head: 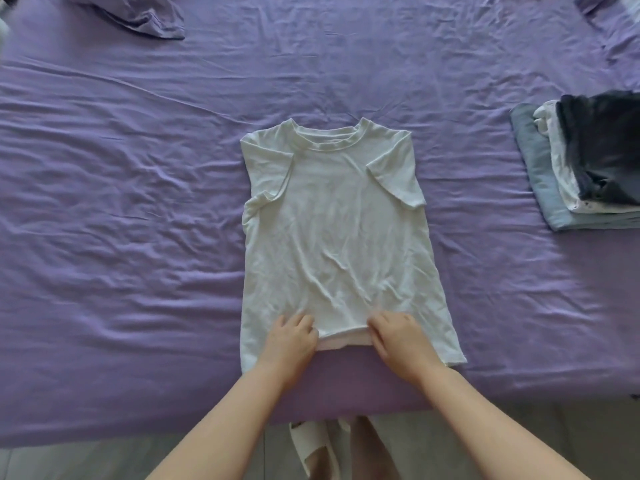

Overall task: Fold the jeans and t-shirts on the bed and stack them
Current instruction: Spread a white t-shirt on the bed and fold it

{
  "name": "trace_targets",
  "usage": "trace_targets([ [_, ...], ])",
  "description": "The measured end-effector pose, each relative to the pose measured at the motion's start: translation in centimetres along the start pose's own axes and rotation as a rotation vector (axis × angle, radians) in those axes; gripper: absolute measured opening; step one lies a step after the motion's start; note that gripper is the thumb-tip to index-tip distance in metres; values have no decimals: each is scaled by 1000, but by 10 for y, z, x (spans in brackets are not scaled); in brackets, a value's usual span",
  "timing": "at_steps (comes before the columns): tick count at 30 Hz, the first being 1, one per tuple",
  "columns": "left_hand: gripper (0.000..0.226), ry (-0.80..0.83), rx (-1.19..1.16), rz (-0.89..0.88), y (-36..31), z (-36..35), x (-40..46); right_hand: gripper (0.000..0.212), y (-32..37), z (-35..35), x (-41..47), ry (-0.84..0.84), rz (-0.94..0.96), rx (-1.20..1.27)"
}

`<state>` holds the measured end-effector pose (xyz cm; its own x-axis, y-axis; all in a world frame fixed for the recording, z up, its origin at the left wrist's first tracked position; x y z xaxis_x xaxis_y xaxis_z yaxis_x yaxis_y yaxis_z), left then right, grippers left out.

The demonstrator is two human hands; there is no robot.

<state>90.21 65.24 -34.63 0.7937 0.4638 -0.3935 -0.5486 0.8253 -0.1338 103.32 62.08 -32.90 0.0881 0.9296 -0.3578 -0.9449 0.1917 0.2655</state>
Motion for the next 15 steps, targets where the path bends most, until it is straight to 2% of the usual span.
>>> trace_targets([
  [3, 21, 7, -47, 91, 38, 24, 22, 22, -15, 27, 40, -38, -48, -20],
  [6, 21, -82, -155, 244, 84, 60, 49, 21, -23, 50, 84, -26, -49, -113],
  [8, 19, -173, -360, 366, 114, 75, 67, 20, -27, 67, 116, -52, -47, -111],
  [11, 16, -278, -663, 513, 152, 79, 90, 24, -38, 92, 161, -100, -79, 41],
  [13, 19, -250, -651, 525, 163, 77, 106, 31, -44, 94, 184, -83, -81, 109],
  [15, 26, -168, -507, 499, 165, 69, 118, 34, -49, 86, 195, -39, -50, 38],
])
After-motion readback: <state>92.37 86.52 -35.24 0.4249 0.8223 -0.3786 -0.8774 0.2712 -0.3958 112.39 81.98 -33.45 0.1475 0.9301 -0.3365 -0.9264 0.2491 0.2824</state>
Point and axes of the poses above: each hand's wrist, its own x-axis towards the middle knuckle, its own z-axis out of the back of the hand, y = z × x, the point moved 10 cm from there along x, towards the middle knuckle, and after that the axes turned 10 degrees about -z, right-handed, at the moved point
